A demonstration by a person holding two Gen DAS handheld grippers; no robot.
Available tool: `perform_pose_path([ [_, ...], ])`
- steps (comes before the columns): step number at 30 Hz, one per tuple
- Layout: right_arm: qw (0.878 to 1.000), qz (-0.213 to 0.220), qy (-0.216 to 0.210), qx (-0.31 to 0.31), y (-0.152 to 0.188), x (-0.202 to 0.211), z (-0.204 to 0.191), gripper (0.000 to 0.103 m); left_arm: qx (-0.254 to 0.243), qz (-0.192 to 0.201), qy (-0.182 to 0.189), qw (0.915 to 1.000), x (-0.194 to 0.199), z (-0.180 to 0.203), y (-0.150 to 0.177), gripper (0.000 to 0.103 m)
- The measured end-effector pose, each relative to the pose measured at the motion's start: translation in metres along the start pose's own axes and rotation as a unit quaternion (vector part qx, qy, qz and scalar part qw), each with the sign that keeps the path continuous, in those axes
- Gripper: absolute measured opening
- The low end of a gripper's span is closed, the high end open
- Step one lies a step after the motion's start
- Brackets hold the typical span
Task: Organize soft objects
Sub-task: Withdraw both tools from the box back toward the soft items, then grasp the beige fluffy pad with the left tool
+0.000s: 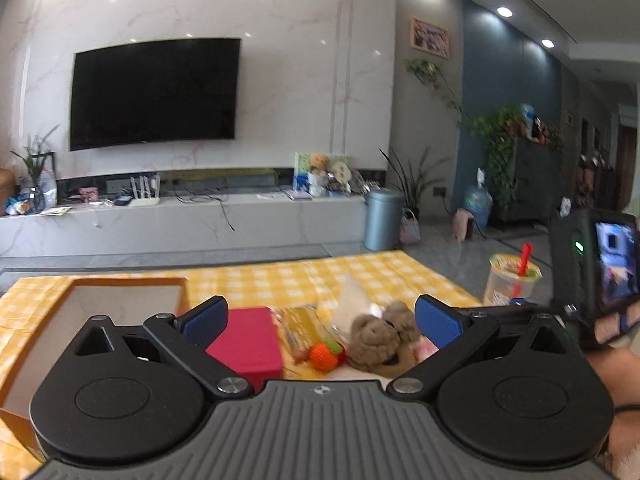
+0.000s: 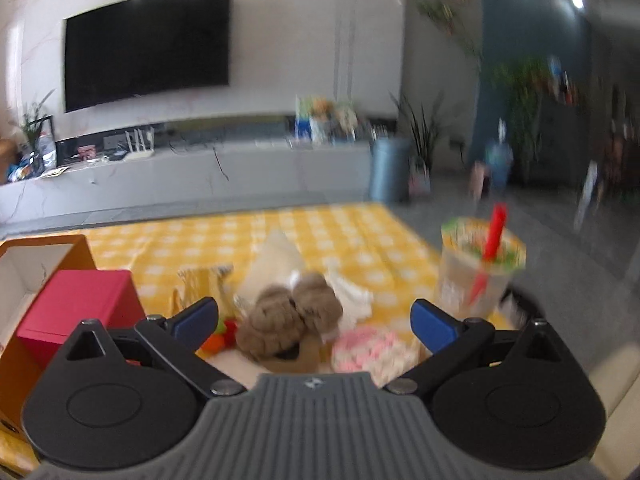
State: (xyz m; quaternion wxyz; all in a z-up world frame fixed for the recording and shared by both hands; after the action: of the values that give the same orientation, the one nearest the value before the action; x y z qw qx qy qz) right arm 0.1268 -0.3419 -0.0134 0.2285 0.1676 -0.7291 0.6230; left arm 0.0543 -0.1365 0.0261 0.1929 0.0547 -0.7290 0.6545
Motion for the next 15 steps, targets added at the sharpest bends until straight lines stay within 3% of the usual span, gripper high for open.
perform_pose_path([
  [6, 0.995, -0.08, 0.024, -0.045, 0.02, -0.044, 0.026, 0.1, -0.06, -0.05, 0.03, 0.9965, -0.038, 0.035, 0.029, 0.103],
  [11, 0.984, -0.14, 0.057, -0.098, 0.038, -0.06, 0.049, 0.1, -0.1, -0.072, 0.089, 0.9884, -0.066, 0.067, 0.06, 0.103],
  [15, 0.975, -0.15, 0.068, -0.15, 0.041, -0.062, 0.066, 0.1, -0.131, -0.098, 0.118, 0.9794, -0.092, 0.083, 0.082, 0.103],
])
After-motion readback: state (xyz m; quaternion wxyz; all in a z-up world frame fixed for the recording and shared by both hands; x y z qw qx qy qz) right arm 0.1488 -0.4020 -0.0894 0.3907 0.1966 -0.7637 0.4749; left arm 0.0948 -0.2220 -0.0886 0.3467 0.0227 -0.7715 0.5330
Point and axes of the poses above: each gripper's, at about its wrist camera, not at the fingertips, and x roughly against the way its jaws point, z to its right, y to its underside, the point moved 1 cm from there along -x, roughly the way its jaws point, and after that the axes turned 7 degrees about -x, right-handed, at the moved point
